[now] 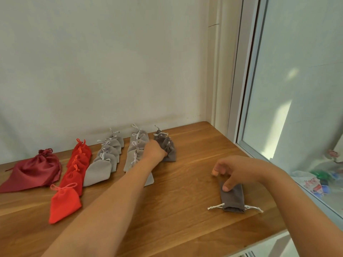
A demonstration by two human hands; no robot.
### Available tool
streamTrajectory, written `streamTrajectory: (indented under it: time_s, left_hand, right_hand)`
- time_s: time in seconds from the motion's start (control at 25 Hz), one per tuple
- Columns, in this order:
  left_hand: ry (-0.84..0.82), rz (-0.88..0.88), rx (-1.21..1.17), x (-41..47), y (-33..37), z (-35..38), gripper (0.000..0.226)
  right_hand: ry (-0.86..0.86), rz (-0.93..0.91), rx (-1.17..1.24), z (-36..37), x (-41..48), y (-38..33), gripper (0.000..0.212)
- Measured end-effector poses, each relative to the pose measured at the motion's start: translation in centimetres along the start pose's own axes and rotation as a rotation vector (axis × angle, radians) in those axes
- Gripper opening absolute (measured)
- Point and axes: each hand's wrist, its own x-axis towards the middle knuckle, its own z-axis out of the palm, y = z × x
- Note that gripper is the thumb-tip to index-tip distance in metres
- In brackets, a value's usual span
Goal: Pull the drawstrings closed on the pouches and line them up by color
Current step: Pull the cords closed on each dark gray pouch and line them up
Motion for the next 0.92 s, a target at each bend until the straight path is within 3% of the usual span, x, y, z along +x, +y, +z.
streamTrajectory:
  time_s: [0.16,0.32,0.56,0.76,0.92]
  left_hand:
    - [-0.017,0.015,0.095,0.1,0.1,0.3,0.035]
    - [0.042,0.057,0.124,-0.8,-0.1,0.8,0.034]
    - [0.037,-0.042,0.1,-1.1,0.1,0.0,0.03]
    - [-0.02,-0.056,0.091,-1.2,0.7,-0.6,0.017]
    - [-0.025,-0.034,0.135,-1.2,1.2,-1.3,0.032]
  right_hand:
    - [0.012,0.044,-0.002,0.3,0.1,0.1,0.042]
    - [-0.005,0.034,0.019,0.4,-0.1,-0.2,0.033]
    - [-0.023,0.012,-0.028,0.7,-0.1,-0.5,0.021]
    - [0.005,0.006,0.069,0.8,0.0,-0.6,0.016]
    - [0.09,-0.004,0.197,0.8,0.4,-0.7,0.015]
